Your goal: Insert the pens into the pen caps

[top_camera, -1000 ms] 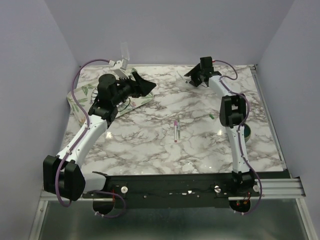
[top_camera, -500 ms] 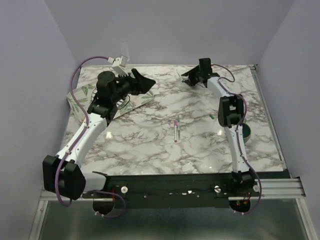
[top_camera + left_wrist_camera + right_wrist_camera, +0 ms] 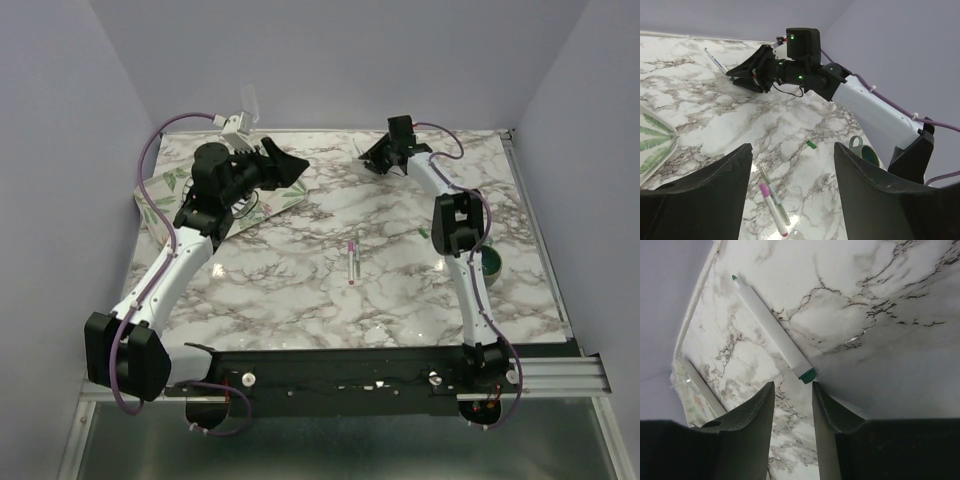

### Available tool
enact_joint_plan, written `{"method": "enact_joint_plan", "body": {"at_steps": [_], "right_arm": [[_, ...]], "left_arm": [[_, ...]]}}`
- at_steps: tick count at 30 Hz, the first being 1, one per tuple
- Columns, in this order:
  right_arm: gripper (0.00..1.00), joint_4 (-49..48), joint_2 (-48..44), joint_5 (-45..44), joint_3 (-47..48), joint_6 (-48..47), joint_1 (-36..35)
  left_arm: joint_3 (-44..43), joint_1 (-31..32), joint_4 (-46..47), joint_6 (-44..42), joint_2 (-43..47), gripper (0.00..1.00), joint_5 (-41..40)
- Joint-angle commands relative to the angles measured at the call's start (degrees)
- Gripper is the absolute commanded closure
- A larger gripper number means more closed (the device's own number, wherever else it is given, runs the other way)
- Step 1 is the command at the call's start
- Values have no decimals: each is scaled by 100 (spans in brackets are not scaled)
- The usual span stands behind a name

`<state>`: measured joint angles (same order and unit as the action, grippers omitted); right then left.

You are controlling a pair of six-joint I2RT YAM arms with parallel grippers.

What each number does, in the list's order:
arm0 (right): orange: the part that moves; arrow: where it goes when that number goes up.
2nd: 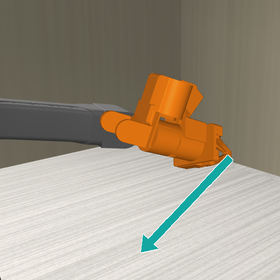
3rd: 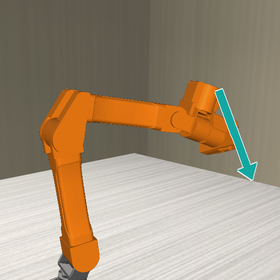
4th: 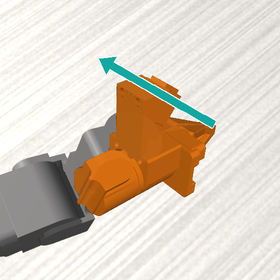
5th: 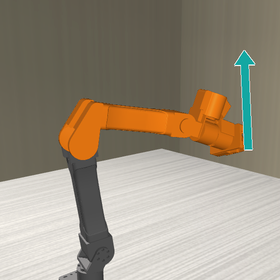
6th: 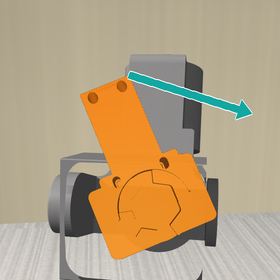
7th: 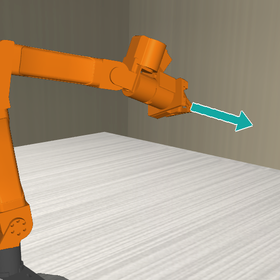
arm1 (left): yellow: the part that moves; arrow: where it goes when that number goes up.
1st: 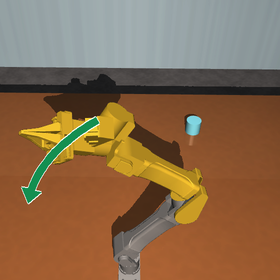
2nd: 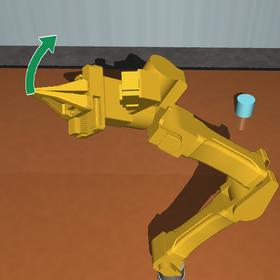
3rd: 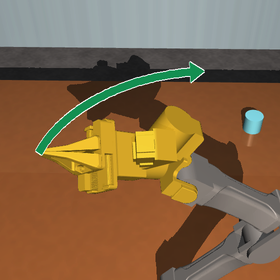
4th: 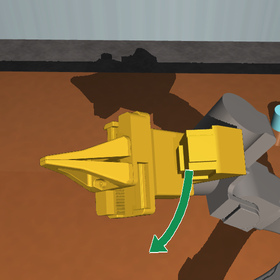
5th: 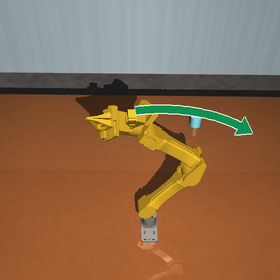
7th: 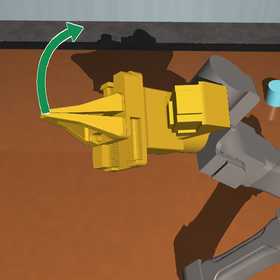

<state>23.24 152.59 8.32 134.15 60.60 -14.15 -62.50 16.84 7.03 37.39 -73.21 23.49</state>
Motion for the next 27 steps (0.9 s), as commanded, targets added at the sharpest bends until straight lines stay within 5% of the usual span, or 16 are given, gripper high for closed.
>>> {"method": "enact_joint_plan", "body": {"at_steps": [1,9,14,17,27], "right_arm": [[58,479,-45,-628,164,-320,-61],[58,453,-89,-673,95,-331,-53],[57,-575,-423,-147,-715,-109,-26],[55,-164,-545,-103,-565,-434,9],[51,66,-2504,557,-2364,-2427,-8]], "left_arm": [[36,-41,-272,-249,272,26,-186],[-52,-41,-492,-425,404,26,-336],[-60,-41,-544,-513,360,25,-432],[-157,-41,-693,-609,351,26,-564],[-237,-111,-1168,-513,395,17,-1810]]}}
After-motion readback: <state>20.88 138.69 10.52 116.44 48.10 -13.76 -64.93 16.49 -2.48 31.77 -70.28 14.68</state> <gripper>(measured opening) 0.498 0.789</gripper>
